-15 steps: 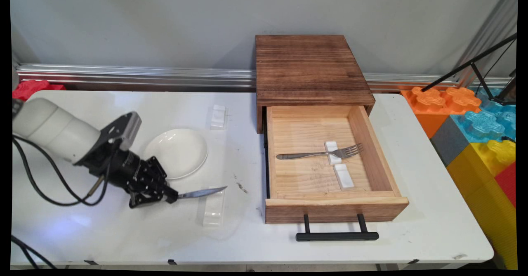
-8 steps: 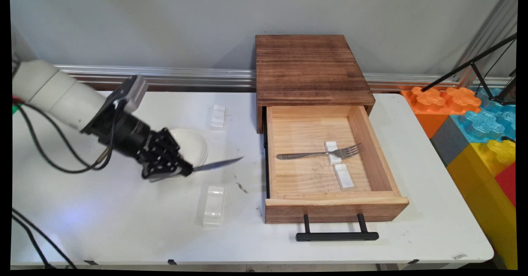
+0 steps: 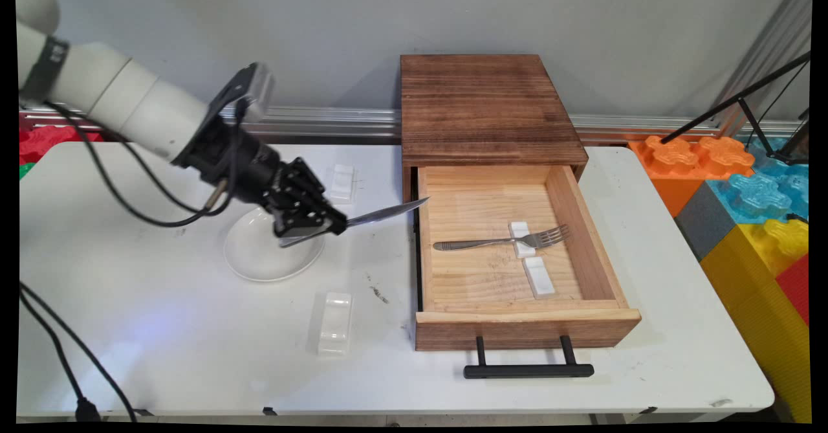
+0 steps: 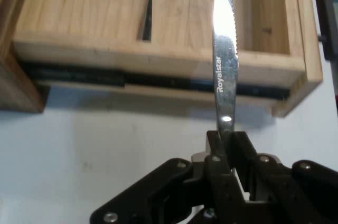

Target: Place the picked object into the drawer

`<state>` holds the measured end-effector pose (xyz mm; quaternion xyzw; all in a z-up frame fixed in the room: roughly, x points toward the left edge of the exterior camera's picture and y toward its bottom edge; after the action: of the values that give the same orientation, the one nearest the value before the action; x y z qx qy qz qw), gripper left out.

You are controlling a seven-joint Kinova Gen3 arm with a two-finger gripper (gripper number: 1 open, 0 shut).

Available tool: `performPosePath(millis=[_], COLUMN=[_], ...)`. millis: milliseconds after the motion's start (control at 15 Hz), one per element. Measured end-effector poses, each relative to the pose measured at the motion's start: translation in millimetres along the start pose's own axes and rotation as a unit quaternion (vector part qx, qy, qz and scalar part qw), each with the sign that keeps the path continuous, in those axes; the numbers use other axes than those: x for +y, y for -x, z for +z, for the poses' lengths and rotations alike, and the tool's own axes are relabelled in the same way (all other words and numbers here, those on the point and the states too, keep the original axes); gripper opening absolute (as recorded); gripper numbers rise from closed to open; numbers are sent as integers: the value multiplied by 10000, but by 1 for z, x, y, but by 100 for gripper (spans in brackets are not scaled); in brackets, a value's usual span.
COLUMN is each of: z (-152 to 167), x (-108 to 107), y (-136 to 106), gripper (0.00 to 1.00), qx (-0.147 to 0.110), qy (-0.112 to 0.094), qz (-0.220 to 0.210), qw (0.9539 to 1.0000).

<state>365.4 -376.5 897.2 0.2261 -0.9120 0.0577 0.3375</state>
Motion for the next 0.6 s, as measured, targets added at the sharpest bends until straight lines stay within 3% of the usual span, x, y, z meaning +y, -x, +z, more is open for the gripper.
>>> performPosePath(millis=[600], z=[33], x=[9], y=[-81], gripper=[0], qx=[-86], qy=[59], qz=[-50], qw=[9999])
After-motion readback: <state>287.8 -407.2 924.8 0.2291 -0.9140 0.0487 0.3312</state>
